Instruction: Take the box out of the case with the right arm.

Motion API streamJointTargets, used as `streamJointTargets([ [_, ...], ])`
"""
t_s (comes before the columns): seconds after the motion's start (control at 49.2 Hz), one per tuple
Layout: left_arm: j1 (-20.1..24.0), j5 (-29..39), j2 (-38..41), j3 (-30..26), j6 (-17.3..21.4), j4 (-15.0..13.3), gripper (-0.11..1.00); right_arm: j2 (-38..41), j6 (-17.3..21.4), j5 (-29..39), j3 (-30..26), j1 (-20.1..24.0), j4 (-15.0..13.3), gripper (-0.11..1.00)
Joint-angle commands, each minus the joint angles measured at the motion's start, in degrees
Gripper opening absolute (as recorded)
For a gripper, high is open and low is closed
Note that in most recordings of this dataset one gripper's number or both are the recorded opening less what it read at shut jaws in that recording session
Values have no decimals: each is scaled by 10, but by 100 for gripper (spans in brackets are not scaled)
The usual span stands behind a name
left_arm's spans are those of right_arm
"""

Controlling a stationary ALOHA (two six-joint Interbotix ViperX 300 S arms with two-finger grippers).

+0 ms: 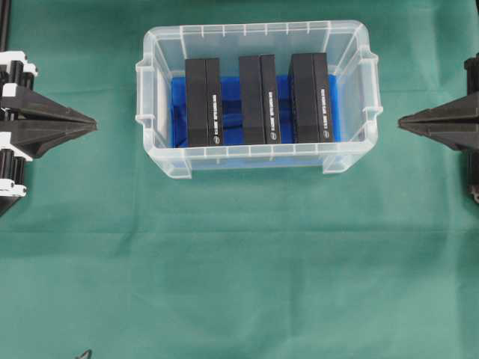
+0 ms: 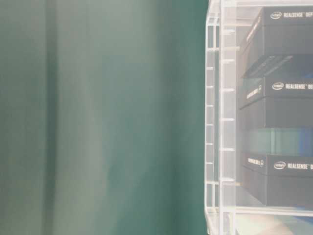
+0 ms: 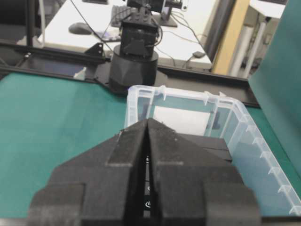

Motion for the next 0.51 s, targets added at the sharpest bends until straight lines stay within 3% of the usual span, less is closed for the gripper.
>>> streamJointTargets([
  [0.0,-1,10,-1,-16,2,13,0,4,4,-2,-9,1,1,0],
  [0.223,-1,37,-8,-25,-2,13,0,3,7,105,-39,1,1,0],
  [0.487,-2,83,-25,-80,-18,13,0,-4,9,151,-109,1,3,0],
])
